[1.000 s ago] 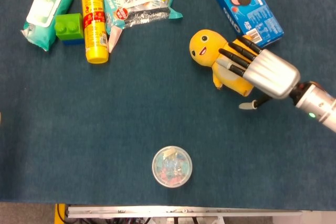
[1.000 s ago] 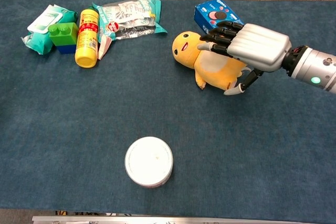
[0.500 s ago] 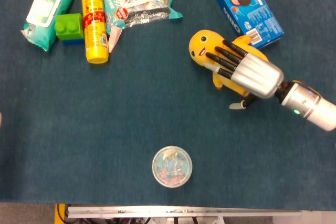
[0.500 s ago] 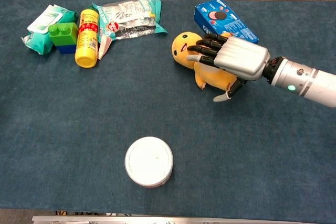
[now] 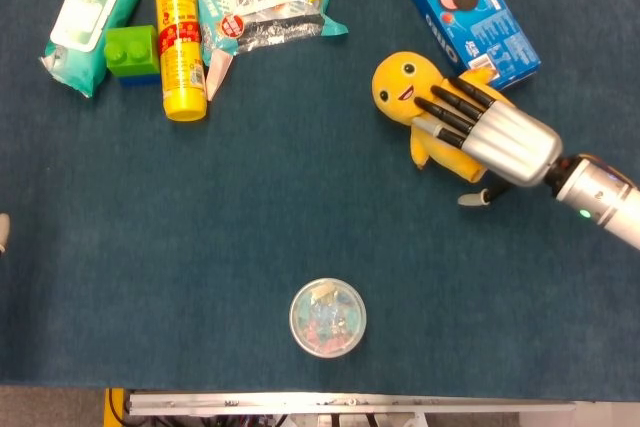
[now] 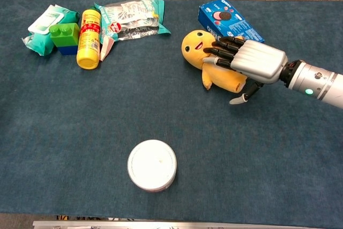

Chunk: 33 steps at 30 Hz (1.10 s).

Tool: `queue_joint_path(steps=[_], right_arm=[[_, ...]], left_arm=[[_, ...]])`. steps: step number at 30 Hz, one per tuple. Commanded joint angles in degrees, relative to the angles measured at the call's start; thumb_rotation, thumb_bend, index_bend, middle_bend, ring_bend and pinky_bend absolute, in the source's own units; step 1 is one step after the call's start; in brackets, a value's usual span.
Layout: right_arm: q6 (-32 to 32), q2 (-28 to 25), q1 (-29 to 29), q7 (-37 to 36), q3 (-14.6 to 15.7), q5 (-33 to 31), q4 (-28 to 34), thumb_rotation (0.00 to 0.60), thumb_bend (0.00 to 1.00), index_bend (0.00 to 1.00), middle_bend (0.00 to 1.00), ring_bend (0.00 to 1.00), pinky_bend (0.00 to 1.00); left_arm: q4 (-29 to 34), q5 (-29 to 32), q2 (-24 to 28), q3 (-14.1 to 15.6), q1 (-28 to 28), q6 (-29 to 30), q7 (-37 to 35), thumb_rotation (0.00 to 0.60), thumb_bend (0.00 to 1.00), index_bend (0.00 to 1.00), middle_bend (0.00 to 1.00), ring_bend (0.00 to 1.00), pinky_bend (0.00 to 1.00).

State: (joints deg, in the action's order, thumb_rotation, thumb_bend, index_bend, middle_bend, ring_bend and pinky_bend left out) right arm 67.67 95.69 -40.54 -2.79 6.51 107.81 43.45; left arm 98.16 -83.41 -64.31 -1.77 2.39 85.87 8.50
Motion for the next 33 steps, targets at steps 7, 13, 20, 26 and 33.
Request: queue_joint_path(steps=[7,13,20,26,33], right_arm=[[2.62,-1.57,-1.09,0.93,-0.19,0.15,4.99,0.213,0.0,0.0,0.02,0.0,0.0],[0.84,-0.78,-1.34,1.5,0.7,-0.18,4.58,0.214,0.0,0.0,0.02,0.0,0.0],[0.0,0.07,-0.61,0.89,1.67,-1.03,1.31,0.213,0.0,0.0,0.02,0.0,0.0],[-0.42,0.0,0.12,0.73,2.11,-1.93,-0.53,0.213,0.0,0.0,0.02,0.0,0.0],[2.85,-1.27,0.19,0.91,1.05,-2.25,1.62,0.212,0.0,0.0,0.02,0.0,0.0]], left_arm=[[0.25,-0.04,-0.04,0.07,0.18,-0.34,0.26,0.6,0.33,0.2,0.24,0.21,0.16],[0.21,0.28,0.12,0.14,-0.03,-0.26,0.2,0.6,0.33,0.2,0.24,0.21,0.16],[0.2,0.51,0.13,0.14,0.2,-0.82,0.3,0.6,0.33,0.2,0.24,0.21,0.16],[0.19,0.39,-0.03,0.15,0.59,-1.38,0.22,0.6,0.33,0.2,0.24,0.21,0.16],[-0.03,0.57,-0.24,0.0,0.9,-1.76,0.02,0.6,0.33,0.2,0.24,0.21,0.16]])
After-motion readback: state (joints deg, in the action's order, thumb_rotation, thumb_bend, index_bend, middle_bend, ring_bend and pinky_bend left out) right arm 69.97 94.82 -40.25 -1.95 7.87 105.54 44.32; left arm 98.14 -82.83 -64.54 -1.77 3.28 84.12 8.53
